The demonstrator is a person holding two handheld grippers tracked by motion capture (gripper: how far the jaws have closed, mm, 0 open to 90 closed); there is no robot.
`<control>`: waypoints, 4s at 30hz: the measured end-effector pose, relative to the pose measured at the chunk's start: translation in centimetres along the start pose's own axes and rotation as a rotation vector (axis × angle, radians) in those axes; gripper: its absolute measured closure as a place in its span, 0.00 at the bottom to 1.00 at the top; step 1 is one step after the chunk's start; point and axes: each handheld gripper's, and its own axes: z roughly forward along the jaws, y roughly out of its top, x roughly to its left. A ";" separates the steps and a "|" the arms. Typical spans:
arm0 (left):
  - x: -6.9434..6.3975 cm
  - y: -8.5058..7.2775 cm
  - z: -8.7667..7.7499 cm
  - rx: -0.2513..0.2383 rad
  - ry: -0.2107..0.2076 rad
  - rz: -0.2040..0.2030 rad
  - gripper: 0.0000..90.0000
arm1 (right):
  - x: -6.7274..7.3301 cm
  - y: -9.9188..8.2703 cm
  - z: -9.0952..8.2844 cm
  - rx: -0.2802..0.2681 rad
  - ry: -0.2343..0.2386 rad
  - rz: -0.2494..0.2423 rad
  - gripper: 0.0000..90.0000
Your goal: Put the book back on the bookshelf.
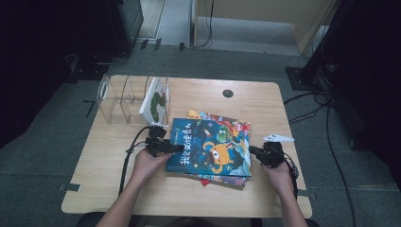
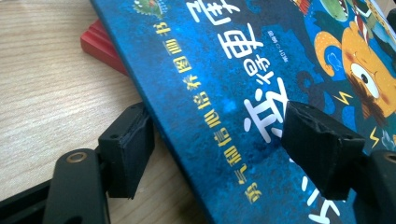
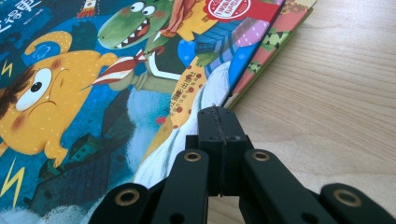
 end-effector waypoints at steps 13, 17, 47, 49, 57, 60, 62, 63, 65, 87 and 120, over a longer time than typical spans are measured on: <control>-0.3 0.0 0.3 -0.018 0.029 0.003 0.23 | 0.4 0.0 0.1 0.003 0.001 -0.004 1.00; -0.4 0.4 0.2 0.007 0.023 -0.026 0.25 | 0.5 0.0 0.1 0.004 -0.004 0.002 1.00; -1.9 4.2 -5.5 0.063 -0.091 -0.119 0.59 | 0.5 -0.3 0.0 0.012 0.029 0.035 1.00; -2.2 4.6 -5.8 0.069 -0.090 -0.116 0.60 | 0.6 -0.3 0.0 0.013 0.025 0.029 1.00; -3.2 6.4 -6.6 0.103 -0.101 -0.090 0.61 | 0.8 -0.3 0.0 0.014 0.013 0.025 1.00; -3.5 6.9 -6.8 0.104 -0.109 -0.089 0.62 | 0.8 -0.3 0.0 0.014 0.012 0.028 1.00; -3.7 7.1 -6.9 0.100 -0.114 -0.089 0.61 | 0.8 -0.3 -0.1 0.015 0.012 0.026 1.00; -3.7 7.2 -7.0 0.096 -0.121 -0.086 0.62 | 0.8 -0.3 -0.1 0.015 0.012 0.027 1.00; -3.7 7.3 -7.1 0.096 -0.130 -0.090 0.62 | 0.9 -0.3 -0.1 0.011 0.015 0.018 1.00; -4.3 8.8 -6.8 0.123 -0.171 -0.088 0.66 | 1.1 -0.4 -0.1 0.002 0.002 0.019 1.00; -4.6 12.3 -8.0 0.198 -0.278 -0.083 0.81 | 3.4 0.0 1.3 0.018 0.047 -0.063 1.00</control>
